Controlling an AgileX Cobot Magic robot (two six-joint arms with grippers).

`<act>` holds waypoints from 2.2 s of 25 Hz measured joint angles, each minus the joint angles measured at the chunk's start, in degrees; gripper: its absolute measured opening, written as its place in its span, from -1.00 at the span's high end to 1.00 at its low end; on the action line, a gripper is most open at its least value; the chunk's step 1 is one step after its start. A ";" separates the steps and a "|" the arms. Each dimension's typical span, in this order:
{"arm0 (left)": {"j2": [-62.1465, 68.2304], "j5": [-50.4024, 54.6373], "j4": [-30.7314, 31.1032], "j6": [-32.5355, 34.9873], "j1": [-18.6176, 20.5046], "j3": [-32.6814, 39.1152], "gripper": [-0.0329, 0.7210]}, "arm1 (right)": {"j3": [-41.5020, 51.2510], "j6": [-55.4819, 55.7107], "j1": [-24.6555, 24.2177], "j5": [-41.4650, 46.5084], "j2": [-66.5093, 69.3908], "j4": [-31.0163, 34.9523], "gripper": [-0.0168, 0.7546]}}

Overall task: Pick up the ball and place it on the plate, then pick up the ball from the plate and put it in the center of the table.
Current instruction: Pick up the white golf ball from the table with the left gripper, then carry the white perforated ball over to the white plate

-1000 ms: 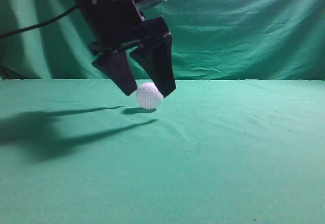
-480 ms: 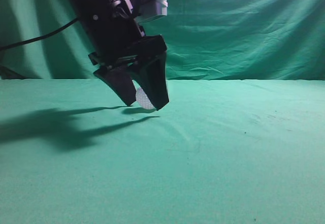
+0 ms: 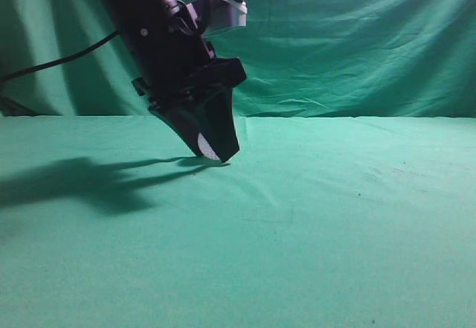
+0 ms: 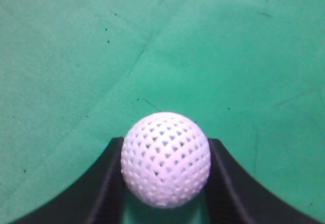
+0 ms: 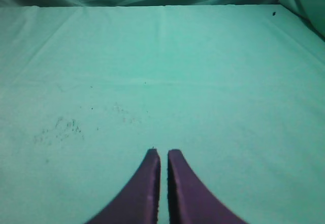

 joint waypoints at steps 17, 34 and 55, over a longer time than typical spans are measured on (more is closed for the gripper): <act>-18.91 11.80 9.81 -15.18 8.18 0.00 0.11 | 0.00 0.00 0.00 0.00 0.00 0.00 0.96; -43.02 15.20 25.39 -24.87 18.83 18.14 0.11 | 0.10 0.35 0.00 -21.42 0.00 11.03 0.96; -32.05 9.18 27.94 -25.32 34.11 22.58 0.11 | -24.51 -4.34 0.00 4.16 38.10 15.53 0.96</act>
